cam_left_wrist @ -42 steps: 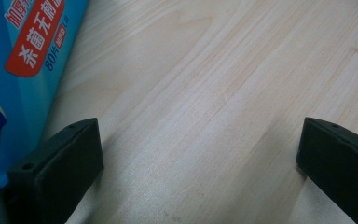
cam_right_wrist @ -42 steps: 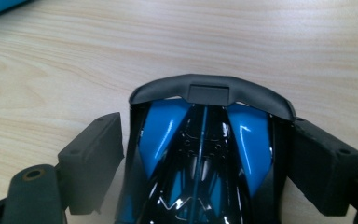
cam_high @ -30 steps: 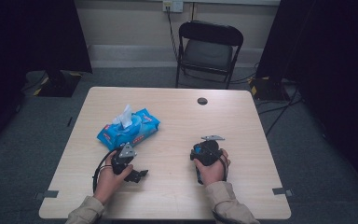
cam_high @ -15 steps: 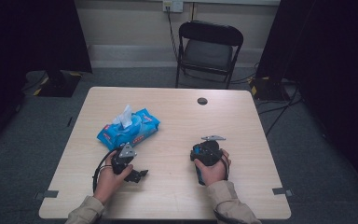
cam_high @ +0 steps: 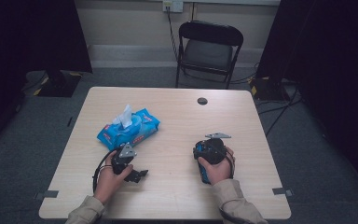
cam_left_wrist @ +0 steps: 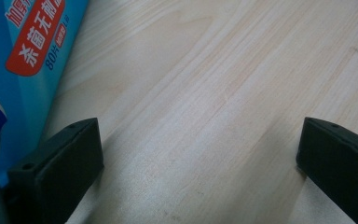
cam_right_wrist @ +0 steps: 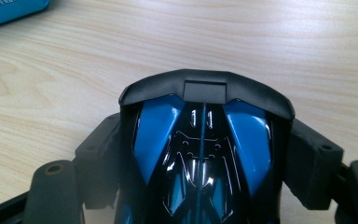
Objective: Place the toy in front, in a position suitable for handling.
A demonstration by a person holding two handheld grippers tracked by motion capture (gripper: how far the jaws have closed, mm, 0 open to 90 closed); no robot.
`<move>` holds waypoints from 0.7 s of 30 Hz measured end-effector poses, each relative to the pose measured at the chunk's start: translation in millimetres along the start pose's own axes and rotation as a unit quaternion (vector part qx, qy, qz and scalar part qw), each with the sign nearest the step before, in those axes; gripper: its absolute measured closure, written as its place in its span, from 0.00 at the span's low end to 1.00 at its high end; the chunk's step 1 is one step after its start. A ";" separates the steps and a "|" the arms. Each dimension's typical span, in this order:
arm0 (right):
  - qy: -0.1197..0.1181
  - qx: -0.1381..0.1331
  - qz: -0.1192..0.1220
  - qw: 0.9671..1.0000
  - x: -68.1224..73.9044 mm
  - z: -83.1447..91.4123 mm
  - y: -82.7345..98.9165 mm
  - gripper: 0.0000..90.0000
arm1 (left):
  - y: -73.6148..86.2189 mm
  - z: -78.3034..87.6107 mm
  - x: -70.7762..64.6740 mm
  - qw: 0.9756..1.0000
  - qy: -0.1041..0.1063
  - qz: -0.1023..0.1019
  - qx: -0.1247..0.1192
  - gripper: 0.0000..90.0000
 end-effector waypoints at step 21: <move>-0.033 -0.008 0.068 0.997 -18.9 2.4 -29.4 0.27 | -0.1 0.0 0.0 1.000 0.000 0.000 0.000 0.00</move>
Point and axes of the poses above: each handheld gripper's, and its own axes: z roughly backward along the jaws, y roughly out of its underside, x roughly to its left, the point moved 9 cm from there along -z, roughly forward along the jaws, and after that the axes turned 11 degrees about y, right-handed, at the moved point
